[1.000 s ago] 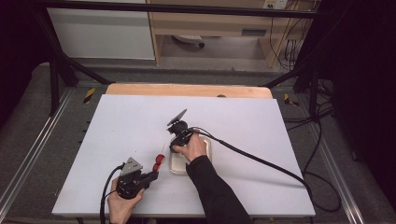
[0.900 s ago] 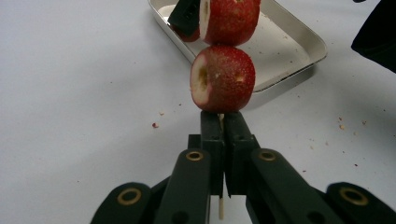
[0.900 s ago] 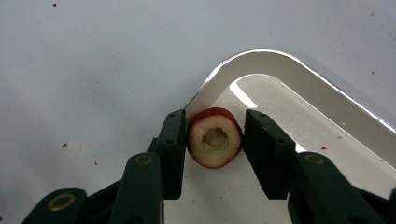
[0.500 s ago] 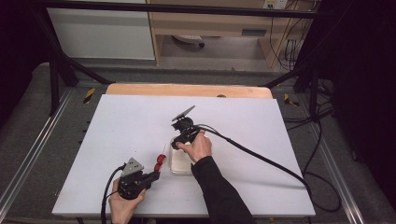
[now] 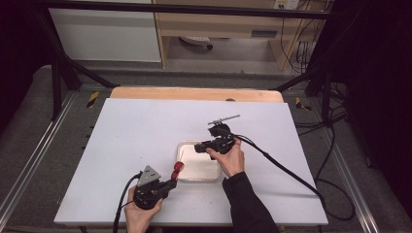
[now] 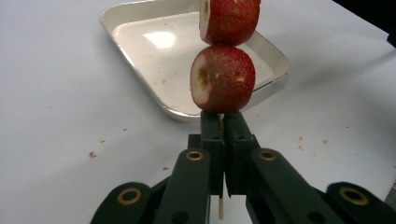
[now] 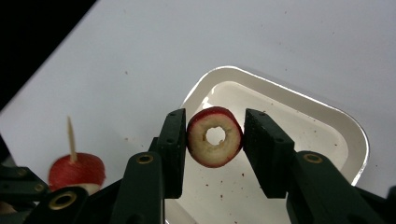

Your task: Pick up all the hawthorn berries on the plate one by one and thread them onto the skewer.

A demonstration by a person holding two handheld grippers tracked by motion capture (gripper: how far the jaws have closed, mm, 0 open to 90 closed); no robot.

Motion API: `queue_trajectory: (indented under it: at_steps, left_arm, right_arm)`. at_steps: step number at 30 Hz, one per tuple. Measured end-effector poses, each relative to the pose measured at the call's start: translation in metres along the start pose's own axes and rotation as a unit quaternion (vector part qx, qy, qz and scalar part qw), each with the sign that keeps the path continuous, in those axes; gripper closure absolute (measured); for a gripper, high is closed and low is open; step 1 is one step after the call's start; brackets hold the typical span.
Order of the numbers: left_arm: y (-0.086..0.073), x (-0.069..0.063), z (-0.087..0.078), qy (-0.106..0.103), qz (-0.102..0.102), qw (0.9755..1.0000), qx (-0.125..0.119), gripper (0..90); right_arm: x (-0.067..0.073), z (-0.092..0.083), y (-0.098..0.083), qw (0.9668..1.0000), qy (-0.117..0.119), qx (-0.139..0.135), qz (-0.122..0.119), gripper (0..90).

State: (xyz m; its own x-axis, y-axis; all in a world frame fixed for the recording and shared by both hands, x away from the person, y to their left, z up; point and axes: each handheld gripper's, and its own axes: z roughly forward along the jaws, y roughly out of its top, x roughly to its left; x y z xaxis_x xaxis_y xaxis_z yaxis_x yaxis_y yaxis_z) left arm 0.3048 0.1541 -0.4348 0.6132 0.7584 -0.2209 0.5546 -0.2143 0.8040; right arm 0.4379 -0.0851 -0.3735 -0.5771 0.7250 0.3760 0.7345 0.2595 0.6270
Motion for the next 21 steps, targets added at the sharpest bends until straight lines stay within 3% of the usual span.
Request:
queue_trajectory:
  at_steps: [4,7,13,16,21]
  left_arm:
    - [0.002,-0.012,0.008,-0.007,-0.001,1.0000,0.001,88.1]
    - [0.003,-0.019,0.013,-0.006,-0.003,1.0000,0.001,88.1]
    - [0.005,-0.031,0.021,-0.011,-0.018,0.9998,-0.001,88.1]
    - [0.007,-0.035,0.025,-0.013,-0.022,0.9997,-0.004,88.1]
    - [0.010,-0.043,0.030,-0.016,-0.030,0.9994,-0.008,88.0]
  right_arm:
    - [-0.009,-0.012,-0.014,0.9978,0.026,-0.059,0.019,60.4]
    - [-0.013,-0.019,-0.023,0.9930,0.042,-0.107,0.028,60.4]
    - [-0.018,-0.029,-0.040,0.9772,0.066,-0.196,0.050,60.4]
    - [-0.019,-0.030,-0.045,0.9702,0.073,-0.224,0.056,60.4]
    - [-0.017,-0.028,-0.050,0.9613,0.083,-0.256,0.061,60.5]
